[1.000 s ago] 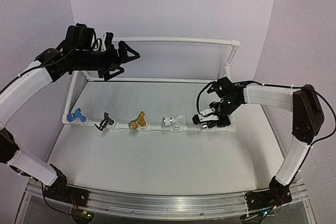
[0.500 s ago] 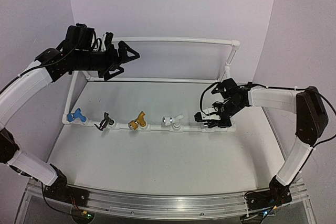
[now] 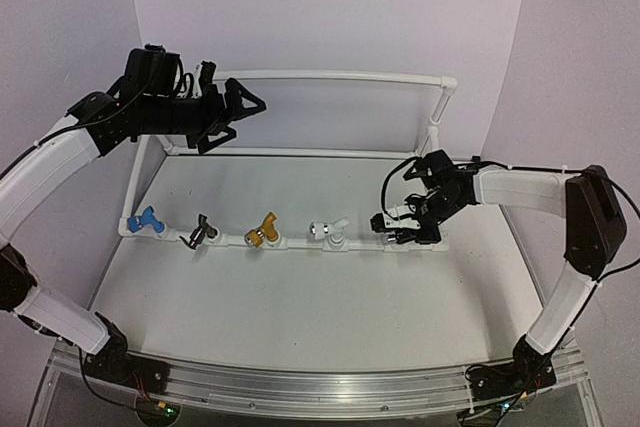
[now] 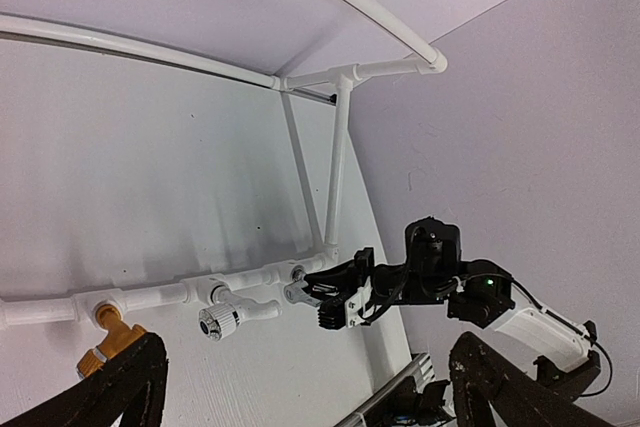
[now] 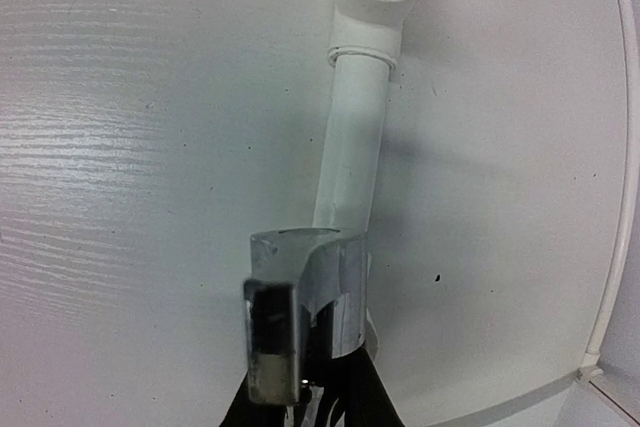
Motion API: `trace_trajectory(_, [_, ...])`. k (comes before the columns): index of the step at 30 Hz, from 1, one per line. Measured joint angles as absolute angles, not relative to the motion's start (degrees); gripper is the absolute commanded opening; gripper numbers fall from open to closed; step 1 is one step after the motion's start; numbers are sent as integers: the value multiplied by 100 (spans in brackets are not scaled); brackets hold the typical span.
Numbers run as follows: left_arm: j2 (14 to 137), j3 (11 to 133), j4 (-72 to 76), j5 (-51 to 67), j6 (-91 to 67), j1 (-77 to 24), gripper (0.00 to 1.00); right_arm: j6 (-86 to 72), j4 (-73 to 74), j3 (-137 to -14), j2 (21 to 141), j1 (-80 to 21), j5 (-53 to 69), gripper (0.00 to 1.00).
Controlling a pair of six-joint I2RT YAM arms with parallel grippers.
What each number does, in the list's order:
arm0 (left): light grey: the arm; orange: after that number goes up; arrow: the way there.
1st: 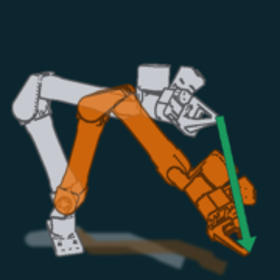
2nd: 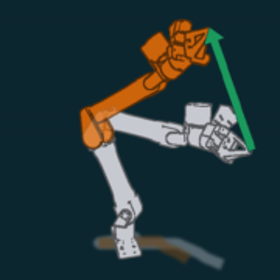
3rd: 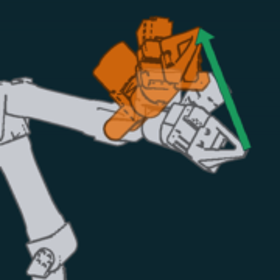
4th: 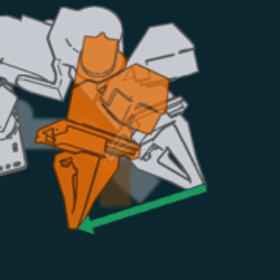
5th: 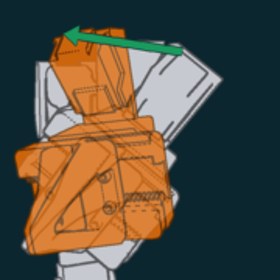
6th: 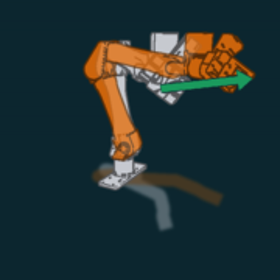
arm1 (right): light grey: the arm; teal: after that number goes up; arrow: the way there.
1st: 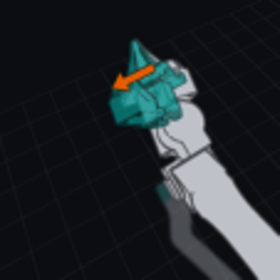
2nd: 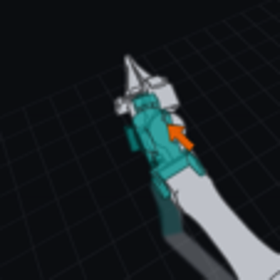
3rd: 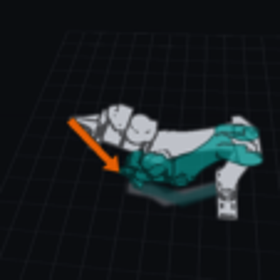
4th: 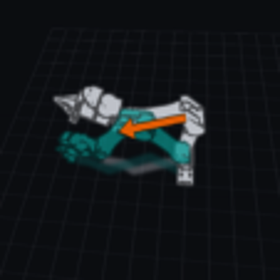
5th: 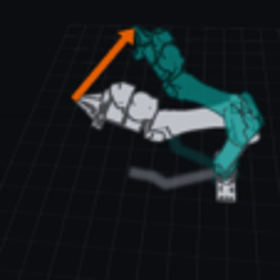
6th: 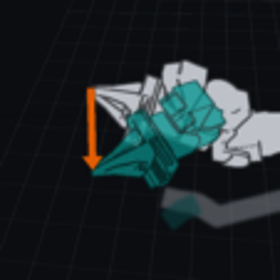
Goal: Install the water faucets
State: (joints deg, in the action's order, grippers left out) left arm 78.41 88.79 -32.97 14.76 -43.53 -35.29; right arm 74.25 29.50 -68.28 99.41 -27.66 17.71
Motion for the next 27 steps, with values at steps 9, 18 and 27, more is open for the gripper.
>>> trace_trajectory(9, [7841,8890,-3297,1470,-4351,-3529,97,6881,2582,-6545,9786,-2762,1772,0])
trace_trajectory(18, [7841,8892,-3299,1371,-4348,-3529,97,6026,2053,-6146,9574,-2740,1795,0])
trace_trajectory(27, [7841,8892,-3293,1318,-4351,-3529,98,5201,1325,-5537,9217,-2729,1740,0])
